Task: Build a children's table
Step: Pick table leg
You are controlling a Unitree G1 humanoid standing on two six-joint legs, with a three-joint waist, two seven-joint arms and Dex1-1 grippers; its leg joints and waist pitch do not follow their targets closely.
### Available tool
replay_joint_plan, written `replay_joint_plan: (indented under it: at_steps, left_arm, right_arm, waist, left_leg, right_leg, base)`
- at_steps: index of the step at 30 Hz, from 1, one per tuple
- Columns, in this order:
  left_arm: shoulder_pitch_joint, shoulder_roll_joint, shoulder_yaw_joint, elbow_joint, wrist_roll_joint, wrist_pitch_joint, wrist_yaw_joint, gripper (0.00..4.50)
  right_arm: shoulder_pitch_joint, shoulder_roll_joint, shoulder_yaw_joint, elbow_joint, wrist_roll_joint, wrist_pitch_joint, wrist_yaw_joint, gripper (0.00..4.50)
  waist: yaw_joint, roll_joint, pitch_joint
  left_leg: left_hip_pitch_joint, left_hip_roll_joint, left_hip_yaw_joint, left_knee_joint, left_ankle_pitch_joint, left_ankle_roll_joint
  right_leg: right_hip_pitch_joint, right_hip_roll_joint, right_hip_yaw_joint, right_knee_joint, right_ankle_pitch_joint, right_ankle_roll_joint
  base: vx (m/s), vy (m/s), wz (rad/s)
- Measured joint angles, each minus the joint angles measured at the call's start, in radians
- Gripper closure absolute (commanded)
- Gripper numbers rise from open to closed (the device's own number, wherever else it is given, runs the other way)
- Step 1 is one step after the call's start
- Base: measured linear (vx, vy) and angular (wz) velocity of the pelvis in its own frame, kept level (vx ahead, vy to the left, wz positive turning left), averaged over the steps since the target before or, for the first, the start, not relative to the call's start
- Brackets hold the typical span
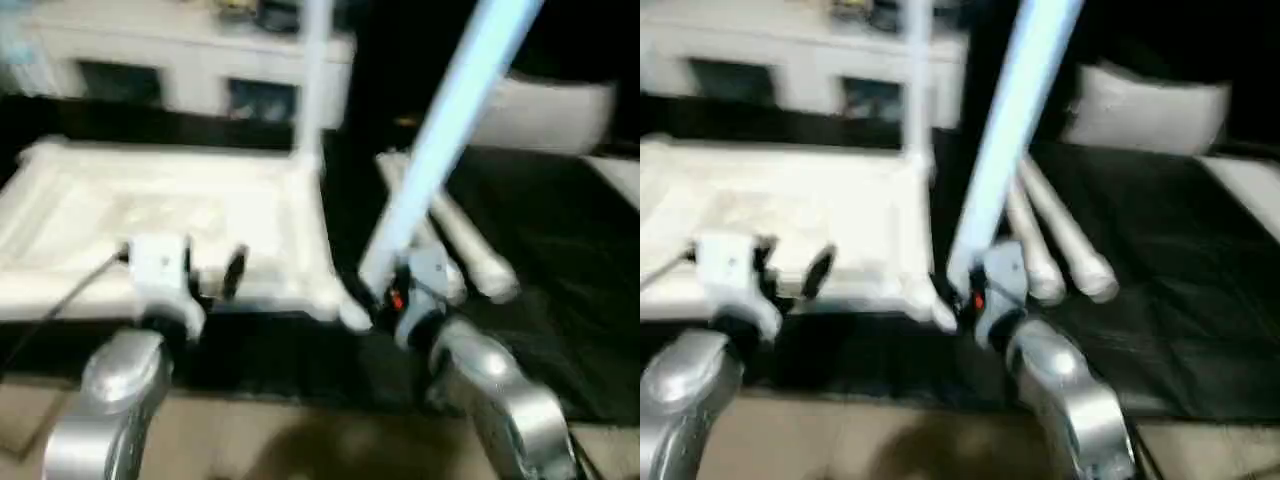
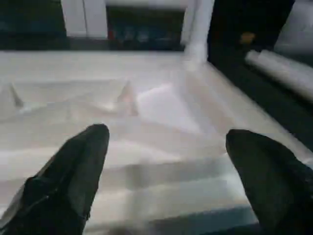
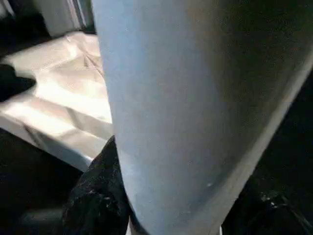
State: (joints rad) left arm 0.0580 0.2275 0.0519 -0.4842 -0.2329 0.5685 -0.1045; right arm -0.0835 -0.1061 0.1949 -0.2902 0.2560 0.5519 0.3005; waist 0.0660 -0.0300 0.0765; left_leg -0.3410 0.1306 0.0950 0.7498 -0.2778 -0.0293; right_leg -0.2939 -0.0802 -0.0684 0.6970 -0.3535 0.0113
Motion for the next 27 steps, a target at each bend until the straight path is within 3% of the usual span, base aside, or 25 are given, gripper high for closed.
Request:
replay_joint_plan:
  at_steps: [1, 2, 3, 4, 5, 6, 7, 8, 9, 10, 11, 12, 13, 14, 15, 16, 19, 23, 27]
  left_arm:
    - [-0.02, 0.0, -0.001, -0.004, 0.0, 0.0, 0.0, 0.19]
    - [-0.036, 0.007, 0.002, -0.006, 0.0, -0.002, 0.0, 0.19]
    - [-0.025, 0.018, 0.014, -0.008, 0.001, -0.003, 0.0, 0.19]
    - [-0.027, 0.025, 0.022, -0.005, 0.003, -0.002, 0.0, 0.19]
    - [-0.029, 0.031, 0.022, -0.005, 0.003, -0.002, -0.001, 0.19]
    - [-0.03, 0.036, 0.02, -0.005, 0.004, -0.002, -0.002, 0.19]
    - [-0.031, 0.037, 0.018, -0.005, 0.004, -0.002, -0.007, 0.19]
    - [-0.033, 0.037, 0.012, -0.004, 0.004, -0.001, -0.015, 0.19]
    - [-0.033, 0.028, -0.008, 0.003, 0.004, 0.0, -0.024, 0.19]
    - [-0.037, 0.026, -0.031, 0.002, 0.003, 0.0, -0.039, 0.19]
    - [-0.046, 0.029, -0.048, 0.003, 0.002, 0.0, -0.056, 0.19]
    - [-0.063, 0.035, -0.053, 0.002, 0.0, -0.003, -0.069, 0.19]
    - [-0.073, 0.04, -0.052, 0.002, -0.005, -0.01, -0.082, 0.19]
    - [-0.079, 0.049, -0.051, 0.002, -0.008, -0.018, -0.093, 0.19]
    - [-0.077, 0.076, -0.049, 0.013, -0.008, -0.024, -0.109, 0.19]
    - [-0.085, 0.088, -0.049, 0.029, -0.008, -0.028, -0.124, 0.19]
    - [-0.09, 0.113, -0.056, 0.064, -0.019, -0.046, -0.201, 0.19]
    - [-0.124, 0.194, -0.105, 0.118, -0.037, -0.043, -0.325, 0.0]
    - [-0.172, 0.238, -0.147, 0.179, -0.048, -0.044, -0.443, 0.0]
  right_arm:
    - [-0.001, -0.005, -0.002, 0.0, 0.001, -0.005, 0.002, 2.6]
    - [-0.009, 0.001, -0.004, 0.005, 0.001, -0.01, 0.001, 2.6]
    - [-0.025, 0.013, 0.012, 0.023, 0.0, -0.009, 0.005, 2.6]
    - [-0.031, 0.023, 0.02, 0.021, 0.003, -0.009, 0.01, 2.6]
    - [-0.032, 0.023, 0.022, 0.019, 0.006, -0.011, 0.012, 2.6]
    - [-0.034, 0.02, 0.02, 0.019, 0.005, -0.012, 0.012, 2.6]
    - [-0.034, 0.015, 0.017, 0.019, 0.005, -0.014, 0.012, 2.6]
    - [-0.033, 0.014, 0.014, 0.019, 0.004, -0.015, 0.012, 2.6]
    - [-0.027, 0.004, 0.006, 0.026, 0.003, -0.015, 0.011, 2.6]
    - [-0.027, -0.011, -0.005, 0.029, -0.001, -0.016, 0.009, 2.6]
    - [-0.025, -0.011, -0.025, 0.029, -0.002, -0.016, 0.005, 2.6]
    - [-0.027, -0.009, -0.044, 0.029, -0.001, -0.021, 0.0, 2.6]
    - [-0.027, -0.009, -0.052, 0.024, -0.001, -0.03, -0.001, 2.6]
    - [-0.027, -0.008, -0.056, 0.017, -0.001, -0.038, -0.001, 2.6]
    - [-0.021, 0.004, -0.053, 0.017, 0.0, -0.04, -0.002, 2.6]
    - [-0.021, 0.015, -0.047, 0.014, 0.005, -0.042, -0.003, 2.6]
    - [-0.018, 0.017, -0.052, 0.013, 0.009, -0.05, -0.02, 2.6]
    - [-0.003, 0.016, -0.09, 0.016, 0.033, -0.055, -0.008, 2.6]
    - [-0.002, 0.009, -0.116, 0.016, 0.052, -0.055, 0.003, 2.6]
  waist:
    - [0.0, 0.013, -0.007]
    - [-0.01, 0.011, -0.008]
    - [-0.03, -0.003, -0.018]
    - [-0.043, -0.008, -0.022]
    - [-0.054, -0.018, -0.03]
    - [-0.066, -0.031, -0.039]
    - [-0.07, -0.044, -0.042]
    - [-0.073, -0.074, -0.046]
    - [-0.067, -0.069, -0.038]
    - [-0.058, -0.053, -0.032]
    - [-0.048, -0.043, -0.032]
    - [-0.034, -0.032, -0.032]
    - [-0.027, -0.019, -0.033]
    - [-0.025, 0.001, -0.031]
    - [-0.032, 0.009, -0.032]
    - [-0.036, 0.002, -0.035]
    - [-0.042, -0.012, -0.045]
    - [-0.044, -0.004, -0.04]
    - [-0.045, 0.011, -0.031]
  left_leg:
    - [0.016, 0.005, -0.001, -0.061, -0.034, -0.019]
    - [0.03, 0.009, 0.008, -0.08, -0.029, -0.018]
    - [0.038, 0.001, 0.007, -0.103, -0.023, -0.011]
    - [0.042, 0.001, 0.003, -0.107, -0.024, -0.009]
    - [0.044, 0.001, 0.001, -0.107, -0.028, -0.004]
    - [0.045, 0.0, 0.004, -0.107, -0.034, -0.004]
    - [0.049, -0.005, 0.01, -0.107, -0.041, -0.01]
    - [0.053, -0.023, 0.02, -0.103, -0.051, -0.005]
    - [0.064, -0.023, 0.017, -0.09, -0.068, 0.019]
    - [0.058, -0.015, 0.007, -0.065, -0.073, 0.046]
    - [0.042, -0.014, 0.002, -0.041, -0.073, 0.045]
    - [0.022, -0.014, -0.002, -0.035, -0.064, 0.029]
    - [0.006, -0.002, -0.004, -0.055, -0.051, 0.009]
    - [-0.004, 0.016, -0.005, -0.079, -0.009, -0.021]
    - [-0.005, 0.019, -0.008, -0.076, -0.011, -0.031]
    - [-0.001, 0.016, -0.008, -0.081, -0.01, -0.029]
    - [-0.012, 0.006, -0.004, -0.081, -0.009, -0.027]
    - [-0.01, 0.006, 0.002, -0.101, 0.002, -0.033]
    - [-0.004, 0.011, 0.011, -0.118, 0.016, -0.041]
  right_leg:
    - [-0.002, 0.016, -0.002, -0.011, 0.002, -0.002]
    - [-0.008, 0.024, 0.005, -0.021, 0.011, -0.017]
    - [-0.019, 0.023, 0.007, -0.006, 0.012, -0.054]
    - [-0.039, 0.024, 0.004, 0.03, 0.012, -0.042]
    - [-0.068, 0.021, 0.004, 0.053, 0.018, -0.026]
    - [-0.108, 0.013, 0.009, 0.047, 0.036, -0.005]
    - [-0.132, 0.0, 0.014, 0.014, 0.056, -0.008]
    - [-0.126, -0.018, 0.035, -0.031, 0.122, -0.006]
    - [-0.11, -0.01, 0.041, -0.028, 0.112, -0.01]
    - [-0.095, -0.002, 0.039, -0.042, 0.111, -0.013]
    - [-0.084, 0.007, 0.039, -0.053, 0.113, -0.017]
    - [-0.071, 0.011, 0.036, -0.057, 0.109, -0.019]
    - [-0.06, 0.022, 0.028, -0.06, 0.105, -0.022]
    - [-0.051, 0.036, 0.015, -0.058, 0.1, -0.023]
    - [-0.051, 0.038, 0.014, -0.058, 0.095, -0.029]
    - [-0.06, 0.036, 0.014, -0.06, 0.096, -0.034]
    - [-0.073, 0.031, 0.031, -0.055, 0.109, -0.013]
    - [-0.072, 0.029, 0.032, -0.07, 0.111, -0.003]
    - [-0.07, 0.028, 0.032, -0.066, 0.116, -0.012]
  base:
    - [0.182, 0.033, 0.08]
    - [0.075, -0.005, 0.4]
    - [0.121, -0.024, 0.2]
    - [0.121, -0.024, 0.2]
    - [0.164, -0.025, 0.07]
    - [0.133, -0.048, 0.1]
    - [0.133, -0.048, 0.1]
    - [0.1, -0.061, 0.09]
    - [0.095, -0.032, 0.05]
    - [0.095, -0.032, 0.05]
    - [0.107, -0.016, -0.01]
    - [0.097, -0.016, -0.03]
    - [0.097, -0.016, -0.03]
    - [0.099, 0.021, -0.08]
    - [0.155, 0.055, -0.03]
    - [0.155, 0.055, -0.03]
    - [0.085, 0.043, -0.02]
    - [0.0, 0.0, 0.0]
    - [-0.087, -0.045, 0.0]
